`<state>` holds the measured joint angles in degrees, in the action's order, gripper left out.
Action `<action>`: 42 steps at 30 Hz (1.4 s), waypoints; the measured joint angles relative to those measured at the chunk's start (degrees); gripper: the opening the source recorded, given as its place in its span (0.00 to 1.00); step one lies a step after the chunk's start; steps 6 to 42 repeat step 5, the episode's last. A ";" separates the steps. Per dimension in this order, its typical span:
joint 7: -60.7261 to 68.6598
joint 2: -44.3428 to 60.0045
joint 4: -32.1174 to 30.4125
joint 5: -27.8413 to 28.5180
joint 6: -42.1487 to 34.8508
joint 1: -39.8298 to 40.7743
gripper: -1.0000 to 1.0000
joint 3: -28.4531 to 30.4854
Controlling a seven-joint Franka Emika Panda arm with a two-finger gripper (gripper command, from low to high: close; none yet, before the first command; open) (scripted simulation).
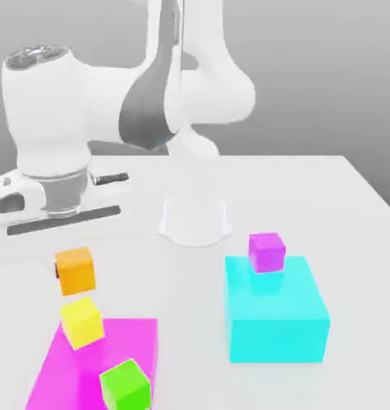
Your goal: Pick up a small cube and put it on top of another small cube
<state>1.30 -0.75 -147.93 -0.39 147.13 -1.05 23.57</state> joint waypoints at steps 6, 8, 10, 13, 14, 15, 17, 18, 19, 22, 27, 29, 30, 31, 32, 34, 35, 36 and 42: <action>1.48 3.15 -0.48 -2.06 3.37 0.14 1.00 -0.26; 1.48 3.15 -0.48 -2.06 3.37 0.14 1.00 -0.26; 1.48 3.15 -0.48 -2.06 3.37 0.14 1.00 -0.26; 1.48 3.15 -0.48 -2.06 3.37 0.14 1.00 -0.26; 1.48 3.15 -0.48 -2.06 3.37 0.14 1.00 -0.26; 1.48 3.15 -0.48 -2.06 3.37 0.14 1.00 -0.26; 1.48 3.15 -0.48 -2.06 3.37 0.14 1.00 -0.26; 1.48 3.15 -0.48 -2.06 3.37 0.14 1.00 -0.26; 1.48 3.15 -0.48 -2.06 3.37 0.14 1.00 -0.26; 1.48 3.15 -0.48 -2.06 3.37 0.14 1.00 -0.26; 1.48 3.15 -0.48 -2.06 3.37 0.14 1.00 -0.26; 1.48 3.15 -0.48 -2.06 3.37 0.14 1.00 -0.26; 1.48 3.15 -0.48 -2.06 3.37 0.14 1.00 -0.26; 1.48 3.15 -0.48 -2.06 3.37 0.14 1.00 -0.26; 1.48 3.15 -0.48 -2.06 3.37 0.14 1.00 -0.26; 1.48 3.15 -0.48 -2.06 3.37 0.14 1.00 -0.26; 1.48 3.15 -0.48 -2.06 3.37 0.14 1.00 -0.26; 1.48 3.15 -0.48 -2.06 3.37 0.14 1.00 -0.26; 1.48 3.15 -0.48 -2.06 3.37 0.14 1.00 -0.26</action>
